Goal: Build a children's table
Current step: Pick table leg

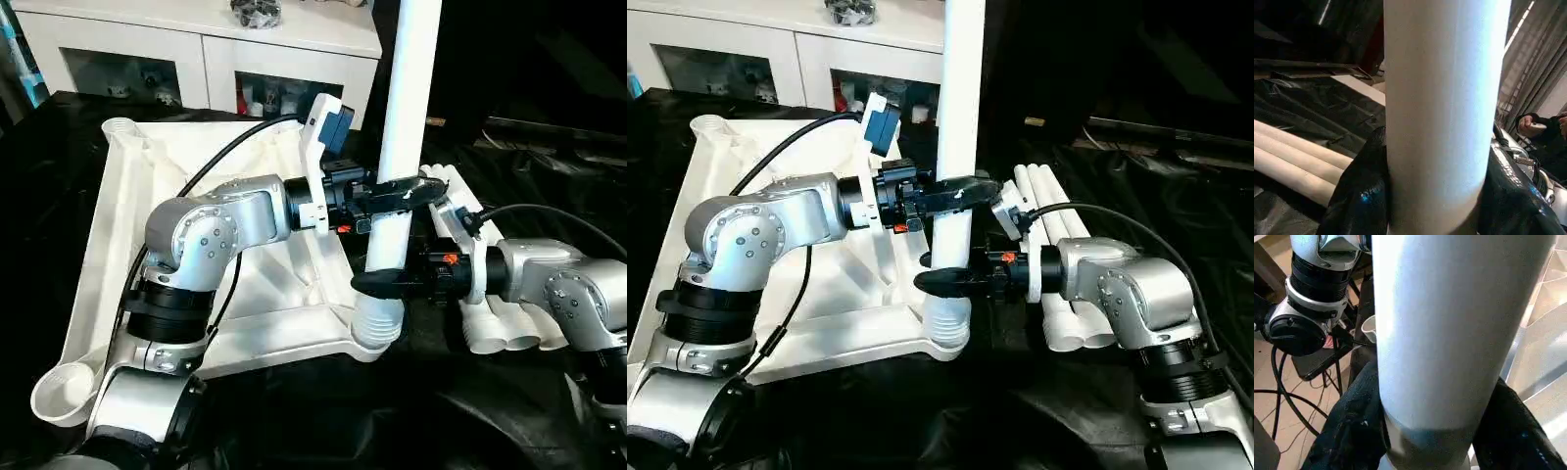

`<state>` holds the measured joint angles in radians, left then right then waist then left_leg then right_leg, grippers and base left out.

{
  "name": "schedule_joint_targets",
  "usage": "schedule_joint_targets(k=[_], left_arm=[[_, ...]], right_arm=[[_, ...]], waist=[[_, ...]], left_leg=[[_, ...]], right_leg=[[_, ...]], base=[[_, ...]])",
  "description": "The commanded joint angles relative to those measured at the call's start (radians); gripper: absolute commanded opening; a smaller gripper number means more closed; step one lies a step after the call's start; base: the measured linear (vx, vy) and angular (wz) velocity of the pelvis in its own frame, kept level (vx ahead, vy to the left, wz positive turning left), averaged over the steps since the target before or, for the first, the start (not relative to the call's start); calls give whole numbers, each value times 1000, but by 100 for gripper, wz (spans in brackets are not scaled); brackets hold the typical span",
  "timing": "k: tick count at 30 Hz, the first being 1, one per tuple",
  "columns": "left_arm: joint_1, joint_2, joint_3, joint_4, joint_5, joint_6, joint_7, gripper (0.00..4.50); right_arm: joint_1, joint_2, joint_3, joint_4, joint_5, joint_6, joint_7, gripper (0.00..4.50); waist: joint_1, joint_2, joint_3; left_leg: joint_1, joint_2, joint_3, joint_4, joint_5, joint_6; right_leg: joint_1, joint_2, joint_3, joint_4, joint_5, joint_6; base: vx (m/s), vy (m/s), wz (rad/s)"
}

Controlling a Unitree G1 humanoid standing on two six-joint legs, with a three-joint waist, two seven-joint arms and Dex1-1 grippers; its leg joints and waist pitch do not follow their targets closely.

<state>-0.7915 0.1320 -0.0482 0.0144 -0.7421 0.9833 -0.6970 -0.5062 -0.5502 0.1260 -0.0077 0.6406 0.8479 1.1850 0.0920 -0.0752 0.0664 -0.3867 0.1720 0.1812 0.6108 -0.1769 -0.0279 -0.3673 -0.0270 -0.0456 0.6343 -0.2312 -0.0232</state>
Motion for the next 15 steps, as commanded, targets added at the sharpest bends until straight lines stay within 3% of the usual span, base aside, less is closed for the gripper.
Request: schedule_joint_targets(k=[1, 3, 5, 7, 10, 12, 14, 15], left_arm=[[-28, -14, -23, -25, -2, -25, -33, 186], [-29, -17, -16, -21, -9, -25, -35, 256], [-27, -19, -3, -22, -11, -41, -35, 262], [-28, -22, 15, -18, -8, -66, -28, 285], [-34, -39, 53, 7, 10, -136, -1, 297], [-47, -65, 109, 47, 45, -248, 64, 298], [-53, -95, 167, 73, 52, -325, 122, 298], [-54, -94, 179, 83, 54, -344, 125, 298]], right_arm=[[18, 1, -2, 5, -13, 0, -28, 189], [23, 15, -7, 6, -13, -6, -44, 189], [24, 34, -13, 12, -17, -18, -65, 189], [20, 54, -17, 24, -24, -34, -85, 189], [12, 87, -28, 41, -33, -57, -122, 188], [7, 129, -49, 54, -35, -88, -164, 188], [10, 164, -74, 61, -40, -117, -213, 188], [10, 175, -79, 67, -45, -129, -230, 188]], waist=[[3, 9, -74], [4, 11, -74], [3, 10, -74], [1, 17, -73], [1, 18, -74], [-1, 32, -72], [-1, 28, -75], [-1, 34, -75]], left_leg=[[26, 70, -27, -58, -49, 20], [26, 70, -28, -59, -55, 17], [26, 70, -27, -59, -58, 14], [27, 70, -28, -60, -72, 5], [26, 69, -29, -60, -71, 5], [27, 72, -31, -62, -96, -5], [27, 71, -33, -61, -104, -12], [26, 71, -33, -63, -102, -12]], right_leg=[[48, -119, 55, -68, 29, -239], [48, -119, 55, -68, 21, -238], [48, -121, 56, -70, 14, -237], [46, -118, 54, -72, 7, -240], [47, -119, 56, -73, 10, -240], [44, -121, 55, -79, 3, -241], [51, -121, 54, -75, 12, -246], [49, -121, 54, -74, 23, -246]], base=[[0, 0, 0], [0, 0, 0], [0, 0, 0], [0, 0, 0], [0, 0, 0], [0, 0, 0], [0, 0, 0], [0, 0, 0]])
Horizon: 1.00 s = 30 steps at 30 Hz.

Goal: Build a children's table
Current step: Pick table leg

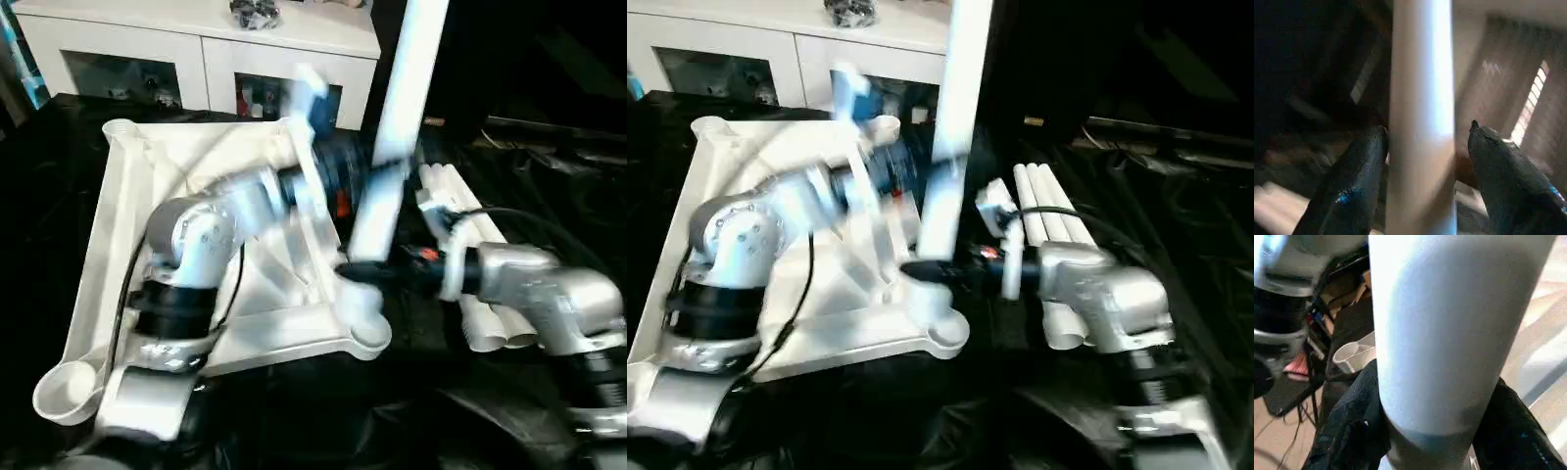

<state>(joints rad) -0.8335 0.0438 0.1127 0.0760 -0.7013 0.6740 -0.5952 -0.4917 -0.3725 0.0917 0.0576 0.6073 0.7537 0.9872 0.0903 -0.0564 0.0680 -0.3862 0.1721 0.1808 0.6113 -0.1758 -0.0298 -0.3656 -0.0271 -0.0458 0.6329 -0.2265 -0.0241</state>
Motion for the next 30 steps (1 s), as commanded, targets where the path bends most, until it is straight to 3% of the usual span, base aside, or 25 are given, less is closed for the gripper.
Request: schedule_joint_targets(k=[1, 3, 5, 6, 7, 8, 9, 10, 11, 12, 14, 16, 18, 19, 20, 22, 23, 26, 27, 28, 29, 30], left_arm=[[-11, 3, 31, 43, 23, -65, 23, 298], [9, 25, 22, 36, 61, -103, 17, 298], [9, 25, 22, 36, 61, -103, 17, 298], [21, 46, 18, 38, 74, -109, 3, 298], [46, 77, 4, 28, 98, -124, -21, 298], [59, 93, -5, 22, 111, -132, -34, 298], [156, 218, -97, -19, 226, -176, -97, 298], [211, 288, -159, -46, 298, -204, -129, 298], [234, 319, -187, -56, 329, -215, -142, 298], [271, 349, -207, -77, 343, -223, -168, 298], [311, 376, -223, -97, 351, -226, -189, 298], [456, 466, -280, -209, 348, -206, -271, 298], [492, 489, -296, -241, 340, -195, -294, 298], [520, 508, -308, -267, 330, -178, -307, 298], [545, 526, -315, -284, 330, -168, -308, 298], [573, 547, -325, -306, 334, -172, -307, 298], [598, 568, -336, -332, 329, -145, -304, 298], [608, 589, -360, -359, 347, -99, -304, 298], [604, 593, -366, -361, 357, -90, -307, 298], [594, 592, -389, -347, 391, -97, -304, 298], [578, 592, -419, -319, 436, -92, -293, 298], [578, 592, -419, -319, 436, -92, -293, 298]], right_arm=[[-5, 20, -50, 18, -27, -71, -61, 188], [11, 44, -66, 16, -52, -124, -116, 188], [11, 44, -66, 16, -52, -124, -116, 188], [9, 60, -71, 30, -70, -153, -149, 188], [10, 76, -80, 38, -88, -178, -192, 188], [11, 83, -85, 40, -97, -190, -214, 188], [13, 112, -105, 63, -156, -249, -328, 188], [16, 118, -113, 72, -186, -270, -380, 188], [16, 119, -114, 76, -199, -277, -400, 188], [20, 120, -116, 76, -211, -289, -418, 188], [26, 122, -117, 74, -227, -310, -433, 188], [61, 128, -121, 43, -288, -354, -517, 188], [76, 126, -121, 24, -294, -353, -523, 188], [90, 125, -124, 3, -295, -336, -532, 188], [105, 130, -128, -20, -284, -306, -538, 188], [126, 140, -131, -44, -275, -298, -548, 188], [148, 147, -134, -65, -257, -271, -552, 188], [160, 149, -140, -78, -231, -246, -545, 188], [157, 149, -141, -75, -228, -246, -543, 188], [153, 146, -141, -63, -238, -257, -544, 188], [152, 144, -136, -57, -242, -263, -538, 188], [152, 144, -136, -57, -242, -263, -538, 188]], waist=[[2, 32, -77], [0, 23, -77], [1, 27, -78], [2, 29, -79], [-1, 47, -79], [-2, 41, -78], [-8, 39, -77], [-5, 20, -78], [-12, 28, -78], [-17, 39, -78], [-15, 46, -80], [-7, 46, -82], [-6, 45, -80], [-6, 47, -77], [-4, 47, -75], [-4, 45, -70], [-6, 37, -69], [-12, 42, -60], [-14, 45, -62], [-10, 70, -62], [-15, 60, -59], [-14, 67, -60]], left_leg=[[25, 69, -34, -62, -100, -13], [26, 67, -32, -63, -105, -9], [27, 67, -30, -62, -95, -6], [25, 67, -30, -62, -84, -3], [25, 70, -33, -63, -85, -9], [24, 70, -35, -66, -86, -9], [23, 66, -32, -67, -95, -11], [17, 70, -38, -72, -71, -7], [13, 66, -37, -77, -59, -10], [23, 63, -30, -71, -69, -24], [27, 63, -26, -70, -66, -29], [26, 68, -27, -73, -48, -26], [25, 70, -27, -76, -42, -24], [31, 65, -21, -73, -71, -23], [29, 65, -21, -75, -81, -24], [28, 66, -24, -82, -137, -36], [27, 65, -23, -83, -146, -37], [35, 63, -23, -87, -219, -52], [35, 63, -24, -87, -225, -60], [36, 62, -28, -85, -230, -70], [38, 64, -25, -88, -248, -72], [44, 63, -28, -88, -274, -82]], right_leg=[[47, -120, 54, -69, 31, -241], [47, -120, 55, -72, 20, -230], [47, -119, 56, -71, 15, -223], [48, -118, 55, -69, 24, -227], [42, -117, 54, -69, 33, -223], [42, -118, 54, -69, 32, -219], [45, -115, 54, -66, 23, -218], [47, -127, 55, -59, -11, -192], [48, -121, 54, -60, -31, -174], [38, -115, 54, -67, -58, -152], [34, -112, 56, -67, -28, -166], [29, -110, 54, -56, 37, -180], [29, -109, 53, -51, 65, -184], [23, -105, 56, -56, 49, -190], [24, -105, 57, -59, 33, -188], [24, -108, 57, -66, -55, -175], [26, -108, 58, -69, -75, -169], [17, -108, 61, -82, -216, -146], [16, -108, 63, -85, -242, -138], [13, -111, 64, -85, -251, -133], [9, -106, 63, -94, -264, -127], [7, -103, 63, -94, -268, -123]], base=[[0, 0, 0], [0, 0, 0], [0, 0, 0], [0, 0, 0], [0, 0, 0], [0, 0, 0], [0, 0, 0], [0, 0, 0], [0, 0, 0], [0, 0, 0], [0, 0, 0], [0, 0, 0], [0, 0, 0], [0, 0, 0], [0, 0, 0], [0, 0, 0], [0, 0, 0], [0, 0, 0], [0, 0, 0], [0, 0, 0], [0, 0, 0], [0, 0, 0]])
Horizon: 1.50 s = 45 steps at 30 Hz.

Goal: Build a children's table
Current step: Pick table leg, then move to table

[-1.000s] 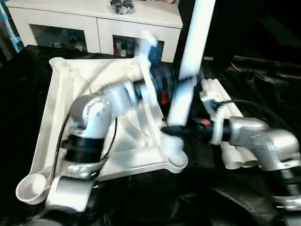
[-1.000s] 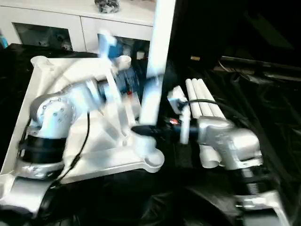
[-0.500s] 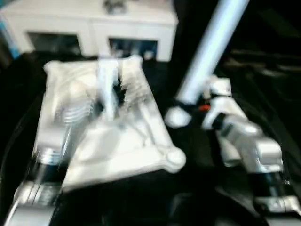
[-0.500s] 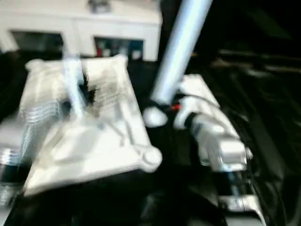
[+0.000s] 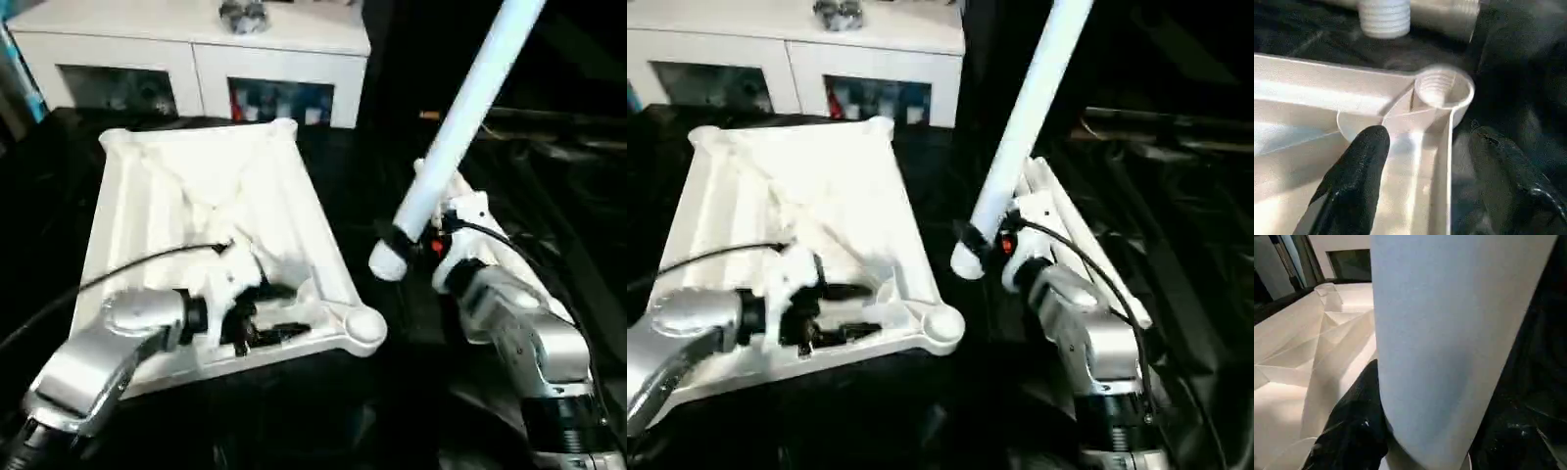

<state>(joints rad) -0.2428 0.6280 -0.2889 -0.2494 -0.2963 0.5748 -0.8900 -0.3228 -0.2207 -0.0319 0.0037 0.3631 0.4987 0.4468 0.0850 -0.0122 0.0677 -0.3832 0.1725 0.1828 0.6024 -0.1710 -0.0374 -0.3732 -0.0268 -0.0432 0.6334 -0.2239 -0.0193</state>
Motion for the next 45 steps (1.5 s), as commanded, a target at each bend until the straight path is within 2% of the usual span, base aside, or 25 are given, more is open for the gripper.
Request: schedule_joint_targets(k=[1, 6, 8, 12, 13, 14, 16, 17, 18, 20, 21, 22, 24, 26, 28, 30, 32, 33, 34, 38, 39, 40, 42, 43, 45], left_arm=[[-18, 7, -35, 25, 56, -1, 5, 298], [14, -148, 134, 12, -5, -74, 236, 298], [23, -186, 174, 14, 6, -99, 306, 298], [44, -271, 249, 36, 102, -121, 518, 298], [42, -289, 258, 41, 131, -110, 566, 298], [41, -292, 258, 41, 138, -108, 575, 298], [11, -330, 289, 64, 177, -38, 679, 298], [11, -330, 289, 65, 178, -37, 681, 298], [-1, -348, 305, 73, 158, -25, 699, 298], [-20, -342, 294, 72, 165, -33, 699, 298], [-31, -335, 279, 74, 181, -53, 697, 298], [-32, -335, 277, 75, 184, -58, 697, 298], [-35, -339, 275, 79, 189, -83, 697, 298], [-46, -363, 286, 102, 188, -87, 703, 298], [-49, -390, 297, 148, 160, -127, 683, 298], [-48, -402, 277, 200, 139, -151, 639, 298], [-41, -379, 194, 225, 159, -215, 554, 298], [-40, -377, 190, 225, 161, -218, 550, 298], [-36, -372, 172, 218, 159, -242, 522, 298], [-41, -405, 207, 219, 176, -203, 601, 298], [-38, -431, 232, 222, 175, -215, 644, 298], [-35, -439, 235, 221, 177, -216, 657, 298], [-29, -441, 225, 224, 210, -237, 681, 298], [-23, -452, 228, 225, 218, -234, 705, 298], [-25, -454, 231, 233, 219, -238, 717, 298]], right_arm=[[-9, -9, -6, -8, -5, -12, 4, 188], [31, 3, -7, -105, -14, 11, -49, 188], [30, 12, -5, -103, -20, 6, -64, 188], [10, 48, 40, -56, -67, -50, -83, 188], [0, 57, 59, -44, -77, -62, -77, 188], [-2, 59, 62, -41, -79, -64, -76, 188], [-64, 96, 65, 45, -74, -73, -84, 188], [-65, 96, 65, 46, -74, -74, -84, 188], [-91, 103, 48, 83, -61, -62, -90, 188], [-108, 96, 36, 103, -62, -65, -93, 188], [-109, 93, 28, 109, -68, -74, -99, 188], [-108, 93, 27, 109, -69, -76, -100, 188], [-102, 96, 24, 109, -77, -94, -108, 188], [-91, 106, 13, 120, -92, -113, -129, 188], [-75, 112, 6, 124, -95, -94, -152, 188], [-54, 112, 11, 121, -94, -90, -157, 188], [-30, 102, 36, 98, -115, -97, -149, 188], [-29, 101, 38, 97, -116, -98, -149, 188], [-19, 96, 48, 79, -123, -106, -140, 188], [17, 74, 70, 11, -133, -99, -112, 188], [21, 73, 72, 8, -130, -85, -110, 188], [23, 72, 73, 8, -136, -93, -109, 188], [21, 74, 72, 16, -142, -103, -121, 188], [11, 83, 55, 37, -138, -110, -141, 188], [-1, 88, 39, 59, -134, -113, -155, 188]], waist=[[-7, 28, -62], [-6, 27, -68], [-7, -6, -70], [-22, 1, -70], [-32, -16, -62], [-35, -21, -71], [-84, 35, -77], [-101, 34, -73], [-105, 36, -78], [-76, -9, -64], [-23, -60, -77], [21, -74, -77], [37, -79, -79], [33, -90, -81], [13, -34, -84], [-35, -9, -96], [-30, 1, -86], [-32, -10, -81], [-32, 11, -77], [-49, -20, -67], [-62, -22, -62], [-72, -19, -80], [-97, 14, -66], [-118, 6, -64], [-106, 16, -55]], left_leg=[[36, 61, -33, -78, -269, -75], [27, 60, -28, -69, -213, -52], [19, 60, -25, -67, -173, -29], [17, 58, -29, -69, -170, -18], [-30, 39, -77, -105, -188, 71], [-17, 42, -92, -97, -212, 93], [13, 112, -227, -127, -280, 182], [18, 118, -268, -140, -290, 207], [65, 159, -240, -115, -261, 230], [3, 75, -143, -71, -215, 194], [-26, -3, -68, 11, -167, 116], [-58, 8, -80, 75, -128, 87], [-105, -5, -111, 137, -159, 72], [-90, -5, -119, 121, -145, 49], [13, 29, -83, -34, 41, 91], [69, 82, -111, -43, 196, 204], [47, 74, -94, -57, 70, 121], [44, 60, -80, -71, -73, 26], [44, 50, -72, -83, -229, -69], [40, 50, -60, -97, -494, -156], [-48, 19, -115, -135, -536, -101], [-11, 30, -157, -116, -550, -90], [-3, 48, -243, -157, -649, -88], [1, 57, -311, -184, -671, -56], [-4, 24, -355, -208, -711, -57]], right_leg=[[21, -108, 61, -88, -255, -134], [27, -108, 61, -88, -186, -156], [34, -107, 58, -88, -172, -157], [29, -103, 55, -88, -195, -127], [61, -109, -15, -72, -216, -146], [56, -105, -32, -76, -226, -161], [37, -53, -79, 9, -130, -221], [24, -40, -76, 44, -159, -215], [-16, -52, -38, 46, -180, -181], [4, -136, 41, -37, 4, -173], [47, -213, 89, -104, -73, -91], [63, -271, 143, -121, -198, 73], [80, -293, 170, -109, -214, 213], [87, -261, 148, -92, -73, 27], [51, -106, 39, -53, 103, -233], [-11, -41, -9, 10, 77, -188], [7, -61, -1, -21, 23, -149], [14, -70, 3, -36, 3, -137], [15, -77, 9, -46, -37, -121], [8, -95, 25, -82, -238, -55], [67, -104, -33, -66, -274, -27], [47, -96, -50, -66, -190, -53], [48, -61, -74, -25, -173, -116], [53, -45, -70, 23, -199, -148], [43, -24, -44, 70, -241, -182]], base=[[0, 0, 0], [0, 0, 0], [0, 0, 0], [0, 0, 0], [0, 0, 0], [-9, -2, 26], [13, -35, 49], [-11, -73, 40], [-13, -95, 42], [-7, -118, 39], [5, -141, 13], [5, -141, 13], [0, -35, -3], [-13, 39, 3], [-33, 143, 15], [-29, 191, 13], [-41, 194, 3], [-69, 152, 5], [-106, 192, 7], [-55, 53, 3], [-84, 9, 16], [-84, 9, 16], [-67, -62, 44], [-51, -88, 47], [-43, -191, 57]])
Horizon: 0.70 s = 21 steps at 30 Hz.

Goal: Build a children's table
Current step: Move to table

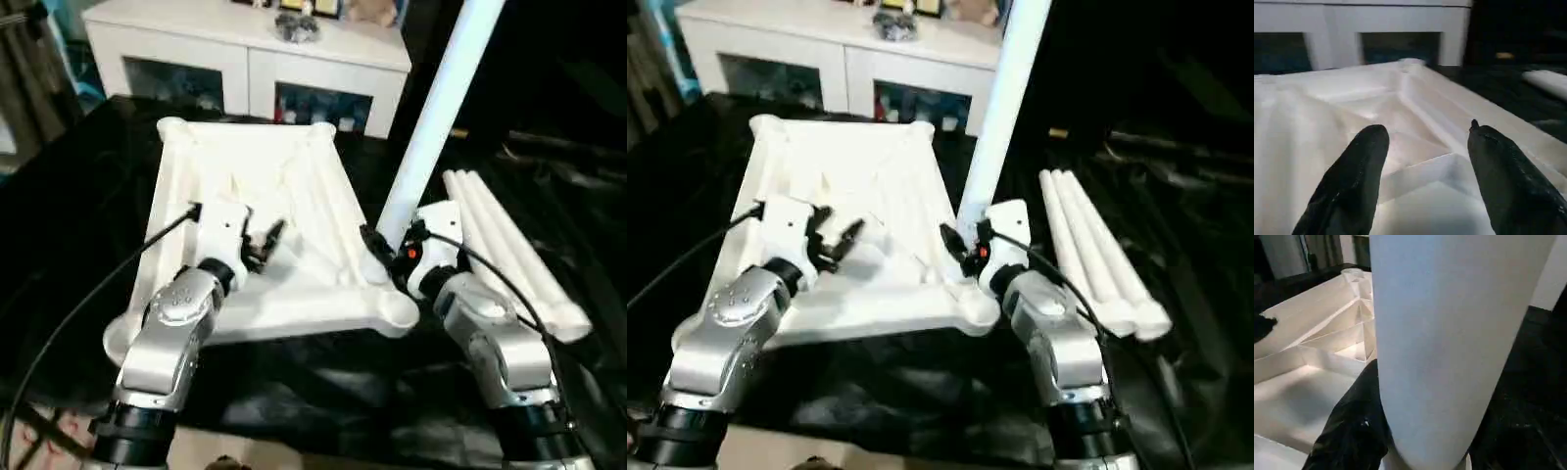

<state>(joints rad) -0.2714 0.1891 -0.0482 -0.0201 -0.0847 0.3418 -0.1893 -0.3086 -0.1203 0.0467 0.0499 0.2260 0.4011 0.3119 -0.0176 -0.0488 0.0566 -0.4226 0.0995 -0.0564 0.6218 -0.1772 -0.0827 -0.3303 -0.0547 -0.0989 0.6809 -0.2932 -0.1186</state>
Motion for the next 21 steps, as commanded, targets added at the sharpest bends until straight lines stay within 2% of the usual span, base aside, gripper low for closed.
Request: schedule_joint_targets(k=[1, 2, 3, 4, 5, 6, 7, 8, 9, 10, 11, 12, 13, 14, 15, 16, 17, 18, 19, 20, 21], left_arm=[[-1, -14, -7, 12, 12, -11, 20, 298], [-4, -14, -5, 17, 14, -15, 22, 298], [-15, -12, -3, 33, 20, 6, 27, 298], [-18, -12, -2, 37, 20, 13, 28, 298], [-25, -14, 6, 45, 16, 36, 32, 298], [-25, -14, 7, 45, 16, 38, 33, 298], [-29, -10, 7, 45, 21, 45, 34, 298], [-27, -7, 3, 42, 24, 33, 29, 298], [-24, -5, -2, 37, 27, 20, 22, 298], [-20, -4, -4, 33, 26, 12, 15, 298], [-19, -1, -6, 30, 26, 8, 10, 298], [-19, 4, -8, 28, 27, 1, 2, 298], [-19, 10, -8, 27, 27, -15, -7, 298], [-20, 12, -6, 28, 26, -23, -10, 298], [-23, 25, -8, 36, 31, -28, -24, 298], [-26, 31, -9, 41, 33, -27, -33, 298], [-27, 38, -10, 48, 29, -25, -48, 298], [-28, 43, -11, 55, 24, -36, -66, 298], [-26, 48, -15, 58, 14, -53, -91, 298], [-25, 50, -18, 57, 9, -54, -103, 298], [-26, 59, -32, 55, -3, -61, -145, 298]], right_arm=[[-20, -9, -49, 23, 5, -17, -30, 188], [-23, -7, -55, 29, 6, -17, -36, 188], [-31, 5, -81, 41, 15, -10, -62, 188], [-33, 10, -90, 44, 21, -5, -69, 188], [-39, 12, -98, 50, 21, -3, -74, 188], [-39, 10, -97, 51, 19, -4, -72, 188], [-41, -1, -85, 51, 7, -10, -61, 188], [-40, 1, -86, 49, 9, -7, -61, 188], [-39, 4, -87, 46, 13, -4, -61, 188], [-37, 7, -85, 41, 13, -2, -61, 188], [-36, 8, -82, 37, 14, -1, -62, 188], [-36, 10, -80, 33, 16, 2, -63, 188], [-33, 14, -79, 28, 18, 4, -62, 188], [-32, 16, -79, 26, 18, 5, -62, 188], [-27, 20, -73, 21, 16, 4, -62, 188], [-26, 21, -70, 20, 15, 4, -62, 188], [-23, 24, -67, 18, 14, 3, -64, 188], [-20, 27, -65, 15, 13, 2, -65, 188], [-17, 29, -64, 13, 12, 1, -65, 188], [-16, 30, -64, 12, 12, 0, -65, 188], [-12, 32, -63, 11, 10, -2, -64, 188]], waist=[[0, 39, -50], [9, 8, -61], [32, -35, -55], [41, -56, -46], [58, -48, -42], [91, -56, -52], [109, -66, -61], [121, -53, -65], [123, -59, -86], [137, -60, -83], [143, -59, -74], [140, -59, -56], [135, -53, -49], [134, -41, -50], [121, -12, -49], [96, 10, -66], [95, 11, -68], [86, 3, -61], [88, -11, -54], [95, -19, -53], [103, -23, -49]], left_leg=[[29, 76, -118, -225, -692, -10], [21, 18, -113, -181, -587, 19], [17, -46, -11, 44, -474, -2], [19, -23, 164, 236, -325, 78], [-24, -6, 167, 219, -283, 99], [-15, -5, 169, 147, -232, 112], [34, 13, 164, 76, -201, 131], [50, 22, 158, 49, -172, 155], [57, 32, 150, 42, -83, 184], [39, 44, 132, 73, -70, 177], [38, 51, 123, 82, -83, 146], [48, 41, 119, 68, -81, 83], [59, 29, 130, 22, -23, 67], [75, 39, 138, -13, 1, 74], [105, 106, 138, -76, -4, 120], [146, 238, 85, -107, -22, 149], [149, 258, 84, -110, -25, 172], [142, 229, 119, -97, -39, 187], [113, 168, 170, -87, -91, 140], [97, 143, 187, -82, -108, 110], [96, 135, 198, -84, -143, 66]], right_leg=[[6, 5, 28, 17, -189, -95], [7, -23, 64, -58, -271, -187], [-34, -128, 66, -224, -526, -348], [-29, -115, 108, -238, -608, -397], [25, -127, 147, -210, -544, -339], [59, -125, 187, -175, -352, -153], [59, -123, 208, -171, -179, -33], [68, -138, 220, -171, -109, 9], [78, -121, 241, -138, 97, 14], [89, -193, 266, -153, 228, -47], [79, -203, 268, -163, 241, -79], [64, -154, 240, -171, 207, -118], [56, -81, 192, -174, 134, -95], [43, -47, 169, -176, 78, -61], [8, -13, 119, -162, -25, 7], [-19, -43, 93, -102, -11, 28], [-28, -63, 90, -91, 21, 13], [-35, -89, 93, -101, 69, -30], [-14, -104, 108, -130, 45, -78], [1, -106, 114, -138, 6, -78], [1, -103, 119, -148, -95, -52]], base=[[-46, -230, 61], [-45, -292, 68], [-89, -318, 73], [-89, -318, 73], [-25, -284, 32], [8, -245, 18], [8, -245, 18], [-59, -216, 46], [-47, -176, 32], [-47, -176, 32], [-42, -116, 22], [0, 0, 0], [0, 0, 0], [-53, -10, 17], [-65, 41, 21], [-65, 41, 21], [-60, 45, 21], [-38, 19, 20], [-38, 19, 20], [0, 0, 0], [0, 0, 0]])
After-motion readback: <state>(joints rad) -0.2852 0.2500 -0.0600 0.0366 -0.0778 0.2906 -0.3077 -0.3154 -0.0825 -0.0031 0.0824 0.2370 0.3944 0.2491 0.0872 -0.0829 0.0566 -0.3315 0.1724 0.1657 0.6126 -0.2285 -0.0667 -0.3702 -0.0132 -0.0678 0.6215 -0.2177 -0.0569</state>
